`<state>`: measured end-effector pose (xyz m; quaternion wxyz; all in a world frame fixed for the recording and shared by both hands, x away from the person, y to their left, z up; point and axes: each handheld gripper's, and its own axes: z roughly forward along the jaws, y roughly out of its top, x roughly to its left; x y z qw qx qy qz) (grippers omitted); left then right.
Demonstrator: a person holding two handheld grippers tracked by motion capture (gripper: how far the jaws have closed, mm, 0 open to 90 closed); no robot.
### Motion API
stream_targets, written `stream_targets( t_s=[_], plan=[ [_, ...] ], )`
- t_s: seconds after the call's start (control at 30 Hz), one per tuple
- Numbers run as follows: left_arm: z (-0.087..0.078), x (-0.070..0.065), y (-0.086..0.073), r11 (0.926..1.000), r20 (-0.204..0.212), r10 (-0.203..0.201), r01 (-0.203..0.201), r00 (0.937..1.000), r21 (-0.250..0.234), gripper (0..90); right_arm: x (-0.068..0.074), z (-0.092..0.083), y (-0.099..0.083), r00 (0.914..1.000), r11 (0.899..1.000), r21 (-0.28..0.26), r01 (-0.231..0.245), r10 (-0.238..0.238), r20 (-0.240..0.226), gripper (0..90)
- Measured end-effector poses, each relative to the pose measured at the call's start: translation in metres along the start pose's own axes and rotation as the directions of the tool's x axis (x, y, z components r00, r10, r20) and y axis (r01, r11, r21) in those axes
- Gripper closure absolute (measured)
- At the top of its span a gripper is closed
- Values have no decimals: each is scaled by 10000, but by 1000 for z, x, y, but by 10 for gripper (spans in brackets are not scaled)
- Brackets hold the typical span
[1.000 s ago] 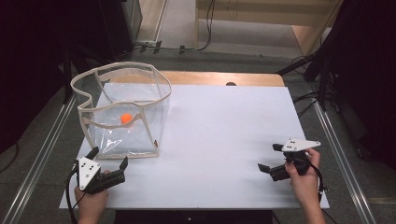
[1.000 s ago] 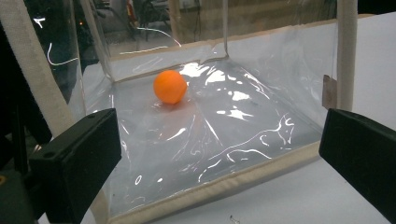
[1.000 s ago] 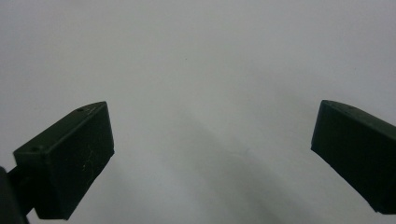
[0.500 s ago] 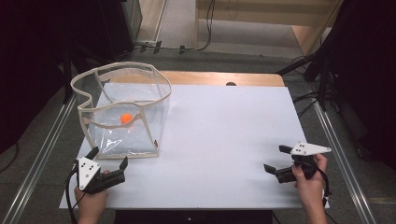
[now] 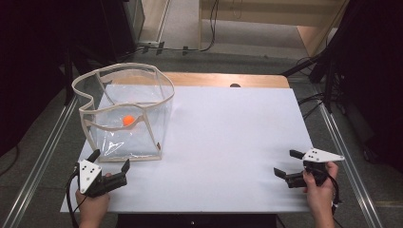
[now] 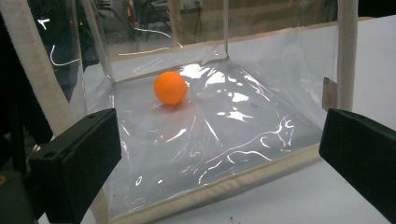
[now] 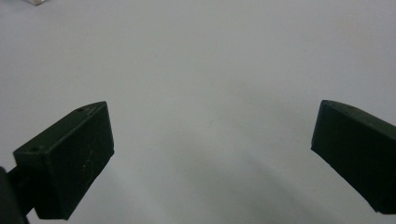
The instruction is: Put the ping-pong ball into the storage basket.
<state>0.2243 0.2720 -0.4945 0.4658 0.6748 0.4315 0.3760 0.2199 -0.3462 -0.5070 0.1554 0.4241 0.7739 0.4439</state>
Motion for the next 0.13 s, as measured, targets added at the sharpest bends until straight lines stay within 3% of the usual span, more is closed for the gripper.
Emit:
stream_targets(
  t_s=[0.13],
  plan=[
    [0,0,0,10000,9,18,-18,10000,4,0,1,2,1,9999,10000,8,78,-78,-79,0]
  ],
)
